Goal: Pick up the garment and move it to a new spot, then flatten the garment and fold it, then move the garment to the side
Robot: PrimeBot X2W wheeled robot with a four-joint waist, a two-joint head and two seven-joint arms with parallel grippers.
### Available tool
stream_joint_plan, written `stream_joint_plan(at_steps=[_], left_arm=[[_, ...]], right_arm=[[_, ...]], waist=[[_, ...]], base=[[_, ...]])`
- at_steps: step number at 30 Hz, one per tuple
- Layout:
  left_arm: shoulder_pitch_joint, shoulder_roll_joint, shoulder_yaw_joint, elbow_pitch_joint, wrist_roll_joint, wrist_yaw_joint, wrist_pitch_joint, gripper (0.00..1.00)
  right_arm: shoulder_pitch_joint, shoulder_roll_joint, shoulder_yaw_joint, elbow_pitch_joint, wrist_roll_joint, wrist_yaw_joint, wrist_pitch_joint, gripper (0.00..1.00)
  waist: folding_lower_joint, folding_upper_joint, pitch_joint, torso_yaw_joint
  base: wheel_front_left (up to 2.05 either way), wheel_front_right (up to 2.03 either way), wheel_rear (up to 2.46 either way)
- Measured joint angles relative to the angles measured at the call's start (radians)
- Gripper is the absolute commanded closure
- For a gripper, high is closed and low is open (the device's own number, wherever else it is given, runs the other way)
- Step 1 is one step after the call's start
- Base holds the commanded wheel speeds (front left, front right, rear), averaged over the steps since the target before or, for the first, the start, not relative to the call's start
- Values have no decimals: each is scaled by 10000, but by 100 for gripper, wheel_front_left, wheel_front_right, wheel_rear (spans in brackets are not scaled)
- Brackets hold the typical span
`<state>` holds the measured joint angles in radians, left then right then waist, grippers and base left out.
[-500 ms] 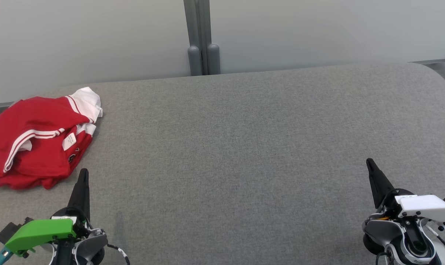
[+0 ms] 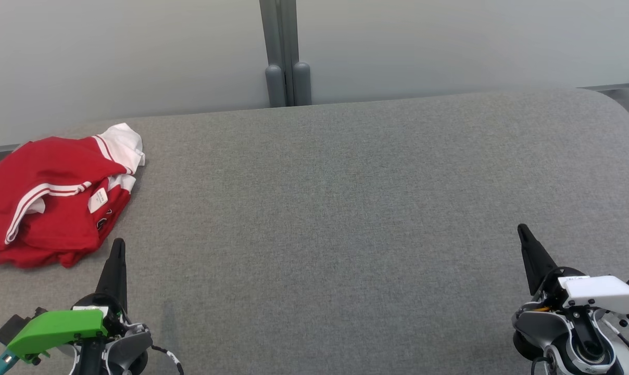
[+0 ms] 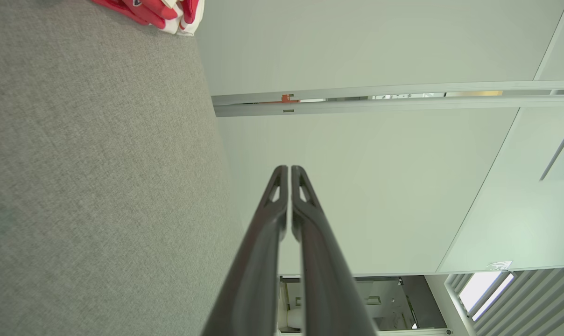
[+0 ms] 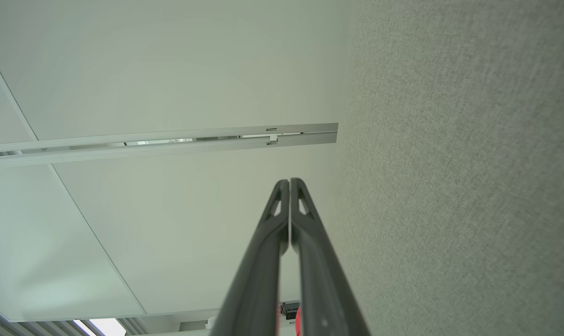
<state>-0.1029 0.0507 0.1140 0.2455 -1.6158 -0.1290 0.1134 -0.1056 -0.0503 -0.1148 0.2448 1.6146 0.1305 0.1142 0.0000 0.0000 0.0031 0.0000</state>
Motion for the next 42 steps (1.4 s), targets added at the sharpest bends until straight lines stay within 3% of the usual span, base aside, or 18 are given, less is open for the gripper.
stream_joint_plan(at_steps=[19, 20, 33, 42], left_arm=[[0, 0, 0, 2, 0, 0, 0, 100], [19, -4, -6, 40, 0, 2, -2, 0], [522, -121, -274, 203, -8, 29, -270, 0], [570, -90, -472, -96, 1012, 29, -802, 0]], right_arm=[[0, 2, 0, 0, 0, 0, 0, 100], [16, 8, 2, 35, 0, 0, 0, 0], [514, 134, 397, 382, -121, -4, -374, 0], [514, 132, 531, 119, -1415, -4, -790, 0]], waist=[[0, 0, 0, 0], [0, 0, 0, 0], [0, 0, 21, -9], [0, 0, 51, -22]], base=[[0, 0, 0], [0, 0, 0], [0, 0, 0], [0, 0, 0]])
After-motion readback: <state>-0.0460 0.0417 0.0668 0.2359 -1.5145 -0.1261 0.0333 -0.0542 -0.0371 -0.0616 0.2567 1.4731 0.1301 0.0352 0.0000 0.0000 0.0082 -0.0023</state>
